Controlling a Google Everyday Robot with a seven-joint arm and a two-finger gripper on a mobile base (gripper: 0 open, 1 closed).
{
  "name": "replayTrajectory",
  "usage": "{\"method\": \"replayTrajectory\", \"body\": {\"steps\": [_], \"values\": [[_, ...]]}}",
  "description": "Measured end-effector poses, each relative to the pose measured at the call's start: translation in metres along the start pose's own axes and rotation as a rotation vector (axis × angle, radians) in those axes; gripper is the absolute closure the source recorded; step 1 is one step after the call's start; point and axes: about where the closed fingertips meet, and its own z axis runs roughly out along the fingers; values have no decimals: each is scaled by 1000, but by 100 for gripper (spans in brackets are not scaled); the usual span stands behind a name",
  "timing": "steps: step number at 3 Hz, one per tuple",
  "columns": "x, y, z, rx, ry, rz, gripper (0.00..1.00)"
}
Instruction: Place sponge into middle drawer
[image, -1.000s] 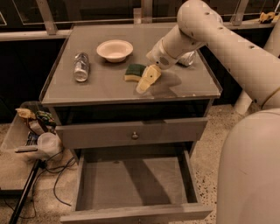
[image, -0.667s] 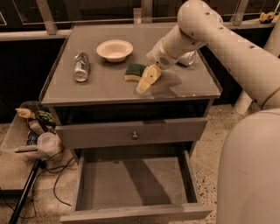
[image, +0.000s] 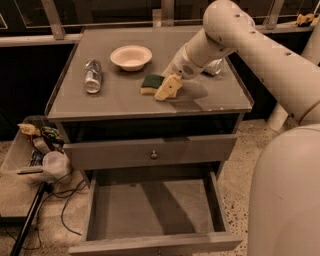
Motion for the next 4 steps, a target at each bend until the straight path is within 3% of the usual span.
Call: {"method": "replayTrajectory", "body": {"steps": [2, 3, 4], "values": [[0, 0, 0, 0, 0, 0, 89], [0, 0, 1, -1, 0, -1, 100], [-9, 13, -6, -3, 18, -25, 100]]}}
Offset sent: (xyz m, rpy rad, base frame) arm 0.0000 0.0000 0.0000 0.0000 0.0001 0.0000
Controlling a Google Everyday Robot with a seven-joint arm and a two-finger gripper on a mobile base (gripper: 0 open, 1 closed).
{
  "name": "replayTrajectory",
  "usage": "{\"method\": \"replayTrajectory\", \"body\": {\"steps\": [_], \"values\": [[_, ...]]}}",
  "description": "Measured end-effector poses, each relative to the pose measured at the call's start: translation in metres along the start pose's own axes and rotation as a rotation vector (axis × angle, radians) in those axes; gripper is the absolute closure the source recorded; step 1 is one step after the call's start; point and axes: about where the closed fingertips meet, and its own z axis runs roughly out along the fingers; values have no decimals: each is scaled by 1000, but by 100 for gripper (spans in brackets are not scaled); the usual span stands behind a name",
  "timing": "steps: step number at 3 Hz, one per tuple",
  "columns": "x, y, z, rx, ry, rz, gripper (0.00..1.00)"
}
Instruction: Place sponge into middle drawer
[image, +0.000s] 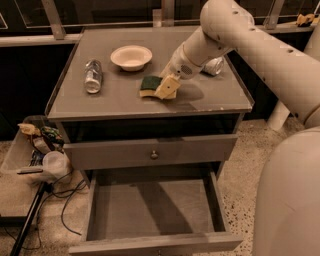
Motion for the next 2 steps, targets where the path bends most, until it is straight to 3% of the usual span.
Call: {"method": "replayTrajectory", "body": {"steps": [2], "values": [[-13, 44, -48, 26, 5, -53, 100]]}}
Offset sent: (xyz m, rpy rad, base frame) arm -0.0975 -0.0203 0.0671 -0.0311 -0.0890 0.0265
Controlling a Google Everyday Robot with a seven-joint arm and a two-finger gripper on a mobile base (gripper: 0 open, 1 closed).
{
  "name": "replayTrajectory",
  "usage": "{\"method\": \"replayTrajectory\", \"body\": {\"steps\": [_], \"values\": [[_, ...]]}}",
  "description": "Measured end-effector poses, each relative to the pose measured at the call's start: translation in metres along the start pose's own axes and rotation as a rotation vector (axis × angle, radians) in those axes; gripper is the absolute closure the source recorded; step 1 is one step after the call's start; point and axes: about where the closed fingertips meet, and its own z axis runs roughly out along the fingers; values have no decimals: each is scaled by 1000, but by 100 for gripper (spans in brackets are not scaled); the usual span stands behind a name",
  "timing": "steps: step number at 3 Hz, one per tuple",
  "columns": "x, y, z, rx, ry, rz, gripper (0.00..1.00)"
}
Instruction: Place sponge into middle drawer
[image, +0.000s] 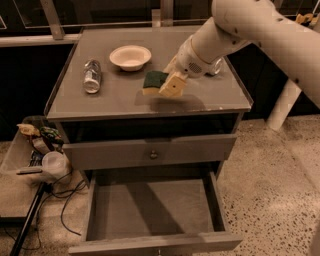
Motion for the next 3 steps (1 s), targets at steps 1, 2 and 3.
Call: {"method": "replayTrajectory", "body": {"steps": [1, 2, 3], "values": [[2, 27, -25, 26, -9, -9, 100], [11, 51, -39, 60, -27, -8, 100], [24, 81, -44, 90, -46, 15, 100]]}}
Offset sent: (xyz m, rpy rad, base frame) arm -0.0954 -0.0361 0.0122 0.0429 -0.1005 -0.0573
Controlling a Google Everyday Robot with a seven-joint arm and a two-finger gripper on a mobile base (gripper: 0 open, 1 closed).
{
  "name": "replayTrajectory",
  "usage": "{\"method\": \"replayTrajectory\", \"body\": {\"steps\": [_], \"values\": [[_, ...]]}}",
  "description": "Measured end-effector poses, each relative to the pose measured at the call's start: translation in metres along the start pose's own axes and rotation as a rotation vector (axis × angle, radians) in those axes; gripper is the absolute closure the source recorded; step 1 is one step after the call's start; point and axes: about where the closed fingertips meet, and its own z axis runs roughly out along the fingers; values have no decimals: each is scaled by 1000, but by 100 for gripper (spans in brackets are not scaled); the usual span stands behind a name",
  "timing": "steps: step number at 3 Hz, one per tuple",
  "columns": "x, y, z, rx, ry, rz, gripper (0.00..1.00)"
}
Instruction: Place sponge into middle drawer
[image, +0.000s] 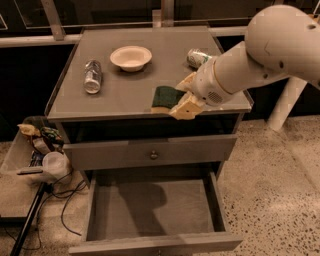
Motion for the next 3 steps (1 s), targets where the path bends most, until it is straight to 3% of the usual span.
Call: {"method": "replayTrajectory", "body": {"steps": [1, 2, 3], "values": [[24, 30, 13, -2, -14, 58, 100], [74, 63, 63, -21, -21, 142, 100], [74, 63, 63, -21, -21, 142, 100]]}}
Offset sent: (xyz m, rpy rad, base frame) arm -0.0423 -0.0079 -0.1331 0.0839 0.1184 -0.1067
